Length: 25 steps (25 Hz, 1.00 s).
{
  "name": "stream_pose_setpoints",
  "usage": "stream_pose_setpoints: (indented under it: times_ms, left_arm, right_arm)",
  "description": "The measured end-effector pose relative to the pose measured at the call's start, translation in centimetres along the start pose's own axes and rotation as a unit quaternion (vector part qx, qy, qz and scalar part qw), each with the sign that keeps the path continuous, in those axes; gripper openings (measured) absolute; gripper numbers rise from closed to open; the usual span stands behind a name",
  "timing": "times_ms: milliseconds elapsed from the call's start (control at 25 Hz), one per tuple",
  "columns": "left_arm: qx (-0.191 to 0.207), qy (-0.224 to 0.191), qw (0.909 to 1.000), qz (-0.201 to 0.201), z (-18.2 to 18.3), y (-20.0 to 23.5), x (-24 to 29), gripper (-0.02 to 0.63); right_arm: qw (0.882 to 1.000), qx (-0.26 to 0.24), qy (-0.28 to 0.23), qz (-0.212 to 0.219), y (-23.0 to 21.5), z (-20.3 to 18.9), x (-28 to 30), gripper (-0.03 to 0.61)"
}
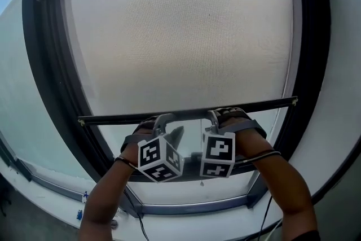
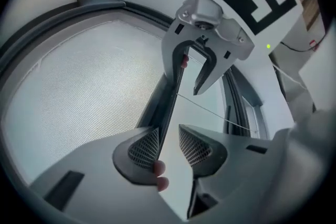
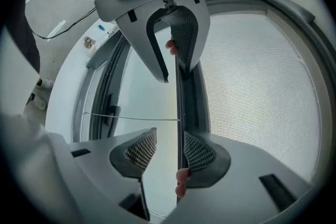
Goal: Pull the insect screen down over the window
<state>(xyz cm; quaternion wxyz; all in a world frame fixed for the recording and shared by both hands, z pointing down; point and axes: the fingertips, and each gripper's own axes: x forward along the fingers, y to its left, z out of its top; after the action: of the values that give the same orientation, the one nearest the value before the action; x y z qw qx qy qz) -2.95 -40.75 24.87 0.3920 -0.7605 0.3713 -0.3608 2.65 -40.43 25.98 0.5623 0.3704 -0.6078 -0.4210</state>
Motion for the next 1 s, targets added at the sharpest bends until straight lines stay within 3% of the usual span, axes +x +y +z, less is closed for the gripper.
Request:
stream_pose_setpoints:
  times_ms: [240,520,840,1000]
  left_arm:
    - [0.055,0.037,0.9978,-0.006,-0.8,-1.6,0.6,0.12]
    - [0.076,0.067,0.9945,-0.025,-2.3,-5.1,1.6,0.12]
    - [0.089,0.078,0.9929,-0.015,-2.8,-5.4,1.8,0.12]
    - [0.086,0.095,0.9895,-0.067,-4.6,-10.2,2.6,0.12]
  right_arm:
    - [1.0,-0.013,0.008,0.019,1.6,-0.4,0.4,0.163]
    - [0.999,0.003,-0.017,0.045,5.4,0.1,1.7,0.163]
    - [0.997,0.033,-0.032,0.056,5.6,0.3,2.2,0.163]
    - [0.993,0.048,-0.037,0.1,10.1,0.0,3.0,0.163]
